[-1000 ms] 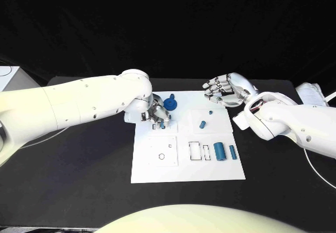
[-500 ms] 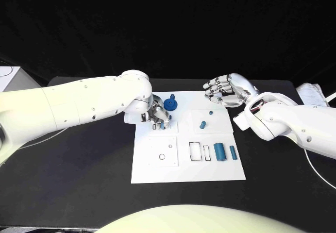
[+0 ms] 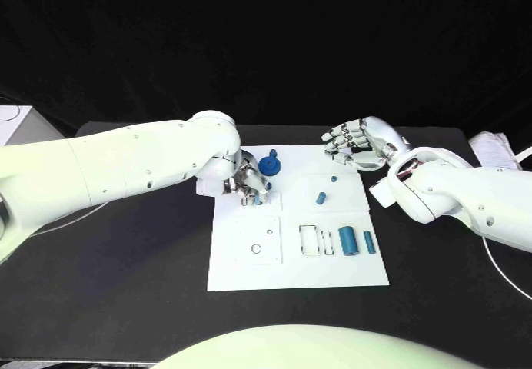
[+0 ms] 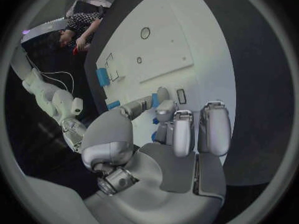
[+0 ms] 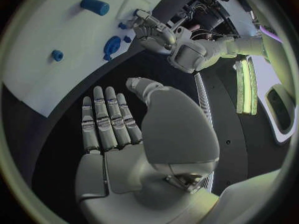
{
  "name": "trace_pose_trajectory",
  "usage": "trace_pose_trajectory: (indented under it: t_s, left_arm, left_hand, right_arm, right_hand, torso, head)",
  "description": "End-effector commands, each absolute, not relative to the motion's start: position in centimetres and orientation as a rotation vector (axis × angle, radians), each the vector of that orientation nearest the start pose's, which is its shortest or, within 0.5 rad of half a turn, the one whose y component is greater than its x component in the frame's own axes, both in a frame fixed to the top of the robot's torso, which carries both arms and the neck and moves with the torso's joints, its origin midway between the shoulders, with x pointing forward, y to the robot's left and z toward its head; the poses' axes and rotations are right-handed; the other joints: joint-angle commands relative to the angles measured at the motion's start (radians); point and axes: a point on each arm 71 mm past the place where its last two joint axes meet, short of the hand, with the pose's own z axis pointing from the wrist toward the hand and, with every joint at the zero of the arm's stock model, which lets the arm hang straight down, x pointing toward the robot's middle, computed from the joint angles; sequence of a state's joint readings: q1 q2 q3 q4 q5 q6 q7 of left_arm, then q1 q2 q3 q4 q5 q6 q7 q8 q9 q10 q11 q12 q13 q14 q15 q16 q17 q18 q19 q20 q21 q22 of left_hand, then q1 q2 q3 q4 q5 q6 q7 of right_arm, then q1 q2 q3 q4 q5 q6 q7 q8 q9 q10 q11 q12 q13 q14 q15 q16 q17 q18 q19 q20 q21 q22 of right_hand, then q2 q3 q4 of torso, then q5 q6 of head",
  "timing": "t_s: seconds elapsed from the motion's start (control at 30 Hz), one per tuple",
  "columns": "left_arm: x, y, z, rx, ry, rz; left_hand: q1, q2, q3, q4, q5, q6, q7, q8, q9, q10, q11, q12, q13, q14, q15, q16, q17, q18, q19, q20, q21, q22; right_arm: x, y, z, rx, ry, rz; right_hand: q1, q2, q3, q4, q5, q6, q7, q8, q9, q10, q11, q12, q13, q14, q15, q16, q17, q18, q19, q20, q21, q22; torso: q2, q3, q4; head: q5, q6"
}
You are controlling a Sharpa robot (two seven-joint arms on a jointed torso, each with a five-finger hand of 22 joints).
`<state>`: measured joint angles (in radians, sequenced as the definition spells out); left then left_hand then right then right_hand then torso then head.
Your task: Assemble the parts on the task board
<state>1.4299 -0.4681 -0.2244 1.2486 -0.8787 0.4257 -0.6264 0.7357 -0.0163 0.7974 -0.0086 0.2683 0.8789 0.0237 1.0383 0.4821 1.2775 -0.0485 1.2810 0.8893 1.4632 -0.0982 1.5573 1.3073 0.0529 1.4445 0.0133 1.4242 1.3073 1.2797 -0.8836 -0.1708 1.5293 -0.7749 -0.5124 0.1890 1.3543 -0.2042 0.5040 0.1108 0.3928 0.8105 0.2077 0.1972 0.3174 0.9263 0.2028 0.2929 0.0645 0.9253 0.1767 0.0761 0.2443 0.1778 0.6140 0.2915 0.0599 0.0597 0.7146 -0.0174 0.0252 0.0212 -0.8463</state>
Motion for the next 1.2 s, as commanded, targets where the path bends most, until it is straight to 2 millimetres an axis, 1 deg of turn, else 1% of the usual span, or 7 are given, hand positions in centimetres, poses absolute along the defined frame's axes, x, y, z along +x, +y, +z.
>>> trace_pose_trajectory:
  t_s: [0.03,0.2,0.37,0.6,0.93,1.07,1.2]
  left_arm:
    - [51.38,11.38,-20.70,0.125,2.625,-0.238]
    - [51.46,11.50,-20.73,0.128,2.629,-0.230]
    - [51.48,11.55,-20.75,0.135,2.634,-0.225]
    - [51.55,11.62,-20.74,0.132,2.630,-0.222]
    - [51.66,11.92,-20.67,0.123,2.611,-0.218]
    - [51.67,12.11,-20.55,0.109,2.586,-0.221]
    - [51.65,12.32,-20.32,0.096,2.556,-0.226]
  left_hand:
    - [0.015,-0.007,-0.048,0.019,-0.005,0.008,-0.011,-0.005,0.005,-0.008,-0.001,-0.004,0.004,0.098,-0.002,-0.005,0.232,-0.002,-0.004,0.002,-0.007,0.107]
    - [-0.001,-0.033,-0.118,0.061,-0.005,0.009,-0.011,-0.010,0.009,-0.012,-0.001,-0.008,0.005,0.097,-0.002,-0.006,0.230,-0.002,-0.004,0.002,-0.009,0.107]
    - [-0.002,-0.048,-0.157,0.082,-0.006,0.010,-0.011,-0.013,0.012,-0.012,-0.001,-0.008,0.008,0.097,-0.002,-0.007,0.230,-0.002,-0.004,0.001,-0.010,0.106]
    - [-0.003,-0.058,-0.186,0.099,-0.006,0.011,-0.011,-0.016,0.015,-0.014,-0.001,-0.011,0.006,0.097,-0.002,-0.008,0.228,-0.002,-0.005,0.001,-0.011,0.106]
    - [-0.002,-0.063,-0.230,0.135,-0.007,0.011,-0.012,-0.018,0.019,-0.015,-0.002,-0.014,0.006,0.096,-0.003,-0.009,0.227,-0.002,-0.005,0.001,-0.013,0.105]
    - [0.005,-0.078,-0.262,0.151,-0.008,0.011,-0.013,-0.019,0.022,-0.014,-0.003,-0.014,0.008,0.096,-0.004,-0.009,0.226,-0.001,-0.005,0.000,-0.013,0.105]
    - [0.015,-0.093,-0.293,0.167,-0.013,0.012,-0.014,-0.018,0.026,-0.012,-0.004,-0.013,0.012,0.096,-0.005,-0.009,0.226,-0.002,-0.002,-0.001,-0.012,0.107]
  right_arm:
    - [48.30,-22.52,-17.97,0.360,1.560,1.019]
    - [48.30,-22.53,-17.96,0.360,1.559,1.019]
    - [48.30,-22.52,-17.96,0.360,1.559,1.019]
    - [48.30,-22.54,-17.96,0.360,1.559,1.018]
    - [48.32,-22.56,-17.97,0.360,1.559,1.018]
    - [48.34,-22.57,-17.98,0.359,1.559,1.018]
    - [48.37,-22.53,-18.00,0.359,1.560,1.019]
  right_hand:
    - [-0.006,-0.006,0.006,-0.001,0.000,0.009,0.055,-0.004,-0.001,0.005,0.001,-0.005,-0.001,-0.003,0.004,-0.003,-0.001,-0.006,-0.009,0.000,-0.003,-0.001]
    - [-0.006,-0.006,0.006,-0.001,0.000,0.009,0.055,-0.004,-0.001,0.005,0.001,-0.005,-0.001,-0.003,0.004,-0.003,-0.001,-0.006,-0.009,0.000,-0.003,-0.001]
    - [-0.009,-0.007,0.012,-0.004,0.000,0.010,0.055,-0.004,-0.002,0.007,0.001,-0.006,-0.001,-0.003,0.005,-0.003,-0.003,-0.006,-0.011,0.000,-0.003,-0.002]
    - [-0.009,-0.007,0.012,-0.004,0.000,0.010,0.055,-0.004,-0.002,0.007,0.001,-0.006,-0.001,-0.003,0.005,-0.003,-0.003,-0.006,-0.011,0.000,-0.003,-0.002]
    - [-0.009,-0.007,0.012,-0.004,0.000,0.010,0.055,-0.004,-0.002,0.007,0.001,-0.006,-0.001,-0.003,0.005,-0.003,-0.003,-0.006,-0.011,0.000,-0.003,-0.002]
    - [-0.009,-0.007,0.012,-0.004,0.000,0.010,0.055,-0.004,-0.002,0.007,0.001,-0.006,-0.001,-0.003,0.005,-0.003,-0.003,-0.006,-0.011,0.000,-0.003,-0.002]
    - [-0.009,-0.007,0.012,-0.004,0.000,0.010,0.055,-0.004,-0.002,0.007,0.001,-0.006,-0.001,-0.003,0.005,-0.003,-0.003,-0.006,-0.011,0.000,-0.003,-0.002]
  torso:
    - [0.001,-0.0007,-0.0003]
    - [0.000,-0.0008,0.0006]
    - [0.000,-0.0011,0.0000]
    - [0.000,-0.0016,-0.0005]
    - [0.000,-0.0018,-0.0013]
    - [0.000,-0.0025,-0.0014]
    - [-0.002,-0.0015,0.0003]
  head:
    - [0.000,0.000]
    - [0.000,-0.001]
    - [0.000,-0.002]
    - [-0.001,-0.002]
    - [0.000,0.001]
    - [-0.002,0.004]
    - [-0.002,0.006]
